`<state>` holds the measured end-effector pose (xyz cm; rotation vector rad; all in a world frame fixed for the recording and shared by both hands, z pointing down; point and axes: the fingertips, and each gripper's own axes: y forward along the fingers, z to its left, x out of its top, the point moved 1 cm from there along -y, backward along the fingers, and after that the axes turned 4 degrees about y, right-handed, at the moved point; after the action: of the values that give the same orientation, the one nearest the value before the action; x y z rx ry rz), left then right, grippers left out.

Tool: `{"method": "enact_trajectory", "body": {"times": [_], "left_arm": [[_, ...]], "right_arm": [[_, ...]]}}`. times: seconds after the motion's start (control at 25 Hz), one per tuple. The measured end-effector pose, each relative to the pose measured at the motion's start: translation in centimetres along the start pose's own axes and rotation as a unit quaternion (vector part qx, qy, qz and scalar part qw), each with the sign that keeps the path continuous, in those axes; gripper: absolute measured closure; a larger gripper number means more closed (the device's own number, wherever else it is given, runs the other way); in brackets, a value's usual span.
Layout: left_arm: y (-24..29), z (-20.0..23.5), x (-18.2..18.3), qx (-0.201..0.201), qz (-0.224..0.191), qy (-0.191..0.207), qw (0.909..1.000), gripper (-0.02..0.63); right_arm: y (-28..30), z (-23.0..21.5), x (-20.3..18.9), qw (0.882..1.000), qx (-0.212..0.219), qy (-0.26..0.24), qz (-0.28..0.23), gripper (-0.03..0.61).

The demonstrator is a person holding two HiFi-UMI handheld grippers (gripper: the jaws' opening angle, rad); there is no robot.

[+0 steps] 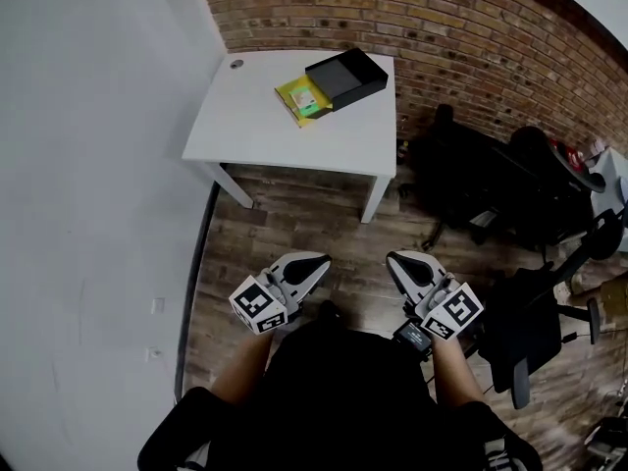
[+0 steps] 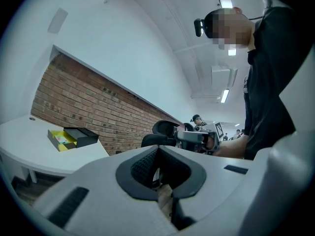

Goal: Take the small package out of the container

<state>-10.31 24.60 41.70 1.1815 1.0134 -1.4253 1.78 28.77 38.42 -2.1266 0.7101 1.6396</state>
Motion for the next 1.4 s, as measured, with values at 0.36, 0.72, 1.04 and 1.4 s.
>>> {"method": "enact_trajectory", "body": {"times": [0.36,0.72,1.04,1.4], "left_arm": [[2.9,8.8,-0.2,0.008,-0.001,-0.013,0.9999,0.598],[6.7,16.7,0.0,0.086,0.005,-0.022,0.9960,0.598],[12.0,22.0,1.8,0.154,0.009,-0.029,0.9876,0.598],[16.5,28.0,3.2,0.229,0.027,-0.024,0.9728,0.598]], "right_arm": [[6.8,-6.6,1.1,1.000,0.007,0.010,0.011,0.572],[13.2,-15.6,2.2,0.997,0.069,0.020,0.023,0.572],[17.3,-22.9,5.1,0.987,0.150,0.013,0.054,0.572],[20.5,-29.6,7.7,0.976,0.209,0.011,0.052,0.572]]}}
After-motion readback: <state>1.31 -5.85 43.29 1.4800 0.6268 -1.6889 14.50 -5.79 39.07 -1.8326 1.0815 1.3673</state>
